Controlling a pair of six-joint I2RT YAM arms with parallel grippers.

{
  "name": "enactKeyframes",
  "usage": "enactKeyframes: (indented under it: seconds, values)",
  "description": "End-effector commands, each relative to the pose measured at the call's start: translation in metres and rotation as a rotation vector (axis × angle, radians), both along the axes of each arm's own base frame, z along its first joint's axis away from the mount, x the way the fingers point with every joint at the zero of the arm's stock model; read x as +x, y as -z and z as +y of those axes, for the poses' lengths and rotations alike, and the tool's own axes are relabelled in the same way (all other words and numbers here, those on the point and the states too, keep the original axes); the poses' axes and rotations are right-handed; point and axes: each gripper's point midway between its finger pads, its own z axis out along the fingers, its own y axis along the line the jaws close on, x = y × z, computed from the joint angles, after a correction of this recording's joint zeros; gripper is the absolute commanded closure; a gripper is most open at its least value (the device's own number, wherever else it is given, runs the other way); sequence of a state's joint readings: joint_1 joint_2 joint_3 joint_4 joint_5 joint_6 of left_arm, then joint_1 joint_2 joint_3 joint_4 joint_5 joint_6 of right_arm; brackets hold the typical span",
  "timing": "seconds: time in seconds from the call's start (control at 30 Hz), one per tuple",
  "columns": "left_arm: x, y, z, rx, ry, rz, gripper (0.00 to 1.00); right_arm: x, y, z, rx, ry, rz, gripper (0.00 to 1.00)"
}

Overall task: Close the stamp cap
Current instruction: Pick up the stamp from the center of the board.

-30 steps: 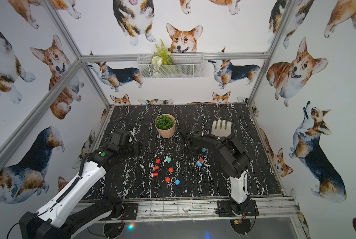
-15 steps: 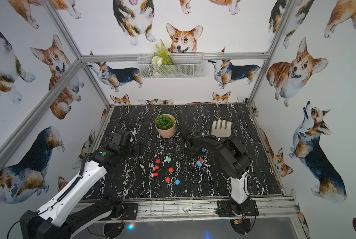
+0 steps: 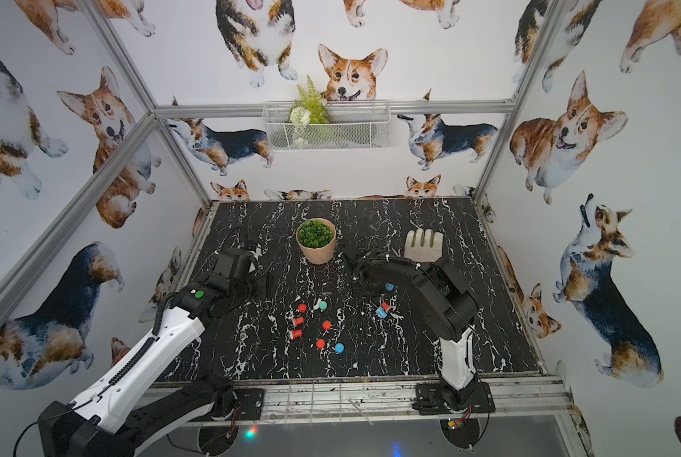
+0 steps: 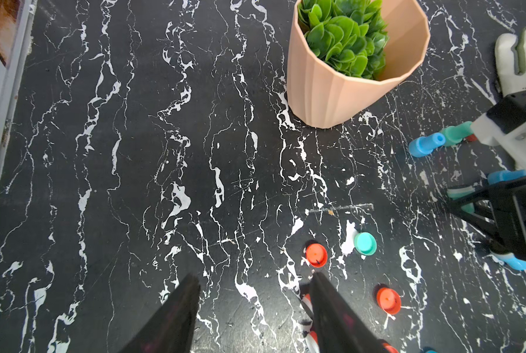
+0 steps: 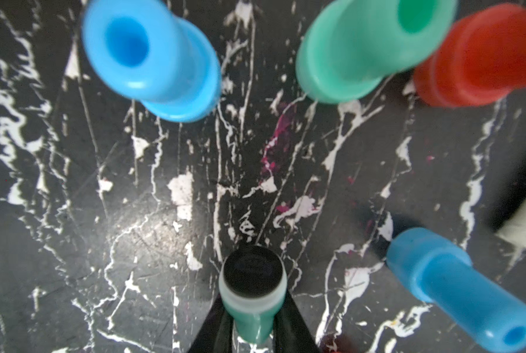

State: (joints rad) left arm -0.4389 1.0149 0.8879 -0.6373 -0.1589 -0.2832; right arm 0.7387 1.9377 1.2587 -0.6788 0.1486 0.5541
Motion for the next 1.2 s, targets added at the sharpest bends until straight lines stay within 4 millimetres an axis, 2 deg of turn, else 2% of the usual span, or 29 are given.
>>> enactKeyframes:
  seconds: [0.0,0.17,0.33,0.53,0.7,0.8,0.97,1.17]
  values:
    - [-0.001,-0.003,0.003,0.011,-0.005,-0.005,0.39,0.006,0.010,0.005,0.015,-0.007,-0.019,0.78]
    - [-0.005,-0.003,0.000,-0.024,-0.011,-0.001,0.39,0.007,-0.008,0.010,0.055,-0.048,-0.046,0.82]
    - [-0.011,0.001,-0.015,-0.142,-0.014,0.049,0.39,0.002,-0.036,0.026,0.162,-0.178,-0.089,0.85]
    - [-0.016,-0.005,-0.037,-0.297,-0.008,0.108,0.39,-0.011,-0.087,0.054,0.361,-0.449,-0.214,0.86]
    - [-0.015,-0.017,-0.063,-0.434,0.019,0.169,0.39,-0.023,-0.130,0.068,0.448,-0.676,-0.396,0.87]
    - [-0.015,-0.022,-0.079,-0.491,0.043,0.205,0.39,-0.033,-0.150,0.073,0.472,-0.807,-0.469,0.87]
    - [-0.018,-0.033,-0.102,-0.534,0.088,0.228,0.40,-0.057,-0.172,0.079,0.468,-1.031,-0.564,0.90]
    - [-0.028,-0.043,-0.137,-0.528,0.170,0.250,0.40,-0.075,-0.189,0.085,0.419,-1.197,-0.647,0.90]
